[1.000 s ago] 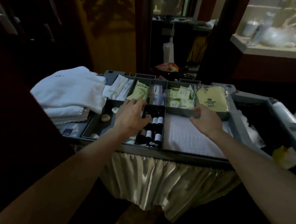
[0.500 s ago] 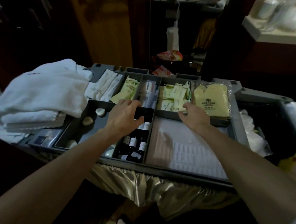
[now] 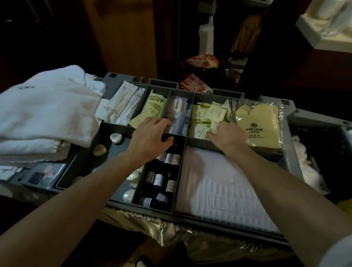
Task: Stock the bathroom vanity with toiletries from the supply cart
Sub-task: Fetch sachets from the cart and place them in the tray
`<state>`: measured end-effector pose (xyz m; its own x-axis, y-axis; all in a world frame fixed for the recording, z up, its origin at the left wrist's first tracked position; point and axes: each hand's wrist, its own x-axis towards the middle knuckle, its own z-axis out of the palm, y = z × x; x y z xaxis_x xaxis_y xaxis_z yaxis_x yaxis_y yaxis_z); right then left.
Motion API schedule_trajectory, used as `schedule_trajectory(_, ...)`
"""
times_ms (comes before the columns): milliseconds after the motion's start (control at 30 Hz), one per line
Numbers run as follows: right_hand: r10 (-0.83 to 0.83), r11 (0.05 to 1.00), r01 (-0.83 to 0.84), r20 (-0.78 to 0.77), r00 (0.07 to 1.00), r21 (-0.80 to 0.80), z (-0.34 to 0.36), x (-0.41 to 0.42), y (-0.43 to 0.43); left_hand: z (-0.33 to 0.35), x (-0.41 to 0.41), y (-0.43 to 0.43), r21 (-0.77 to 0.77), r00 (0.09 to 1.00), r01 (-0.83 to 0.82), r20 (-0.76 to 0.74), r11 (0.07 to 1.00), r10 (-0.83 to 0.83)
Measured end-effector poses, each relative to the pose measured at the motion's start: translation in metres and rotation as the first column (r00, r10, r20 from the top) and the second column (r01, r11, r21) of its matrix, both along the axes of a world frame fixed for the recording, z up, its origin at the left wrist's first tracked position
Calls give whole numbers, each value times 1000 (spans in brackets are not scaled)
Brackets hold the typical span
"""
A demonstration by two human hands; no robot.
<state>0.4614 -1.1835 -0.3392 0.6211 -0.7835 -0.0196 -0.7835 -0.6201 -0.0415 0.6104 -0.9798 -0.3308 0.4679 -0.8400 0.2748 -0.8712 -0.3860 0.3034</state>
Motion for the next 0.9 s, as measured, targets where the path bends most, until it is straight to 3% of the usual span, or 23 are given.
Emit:
schedule_trajectory(267,-14,999,13,-38,999,-37,2,8,-1,-5,24,3,-27,1000,15,19,1000,-15)
schedule_trajectory(600,-114,991,120,91,989,-67,23,-17,-11,3,32,-26,28,993,107,39,994,-108)
schedule_trajectory(800,-262,960,225,246,933,168,32,-47,-16,6,20,-57,93,984,176,20,980,-178)
schedule_trajectory(900,-289,939,186,375,881,288,32,-62,-15,8,13,-76,171,970,230,39,958,-240)
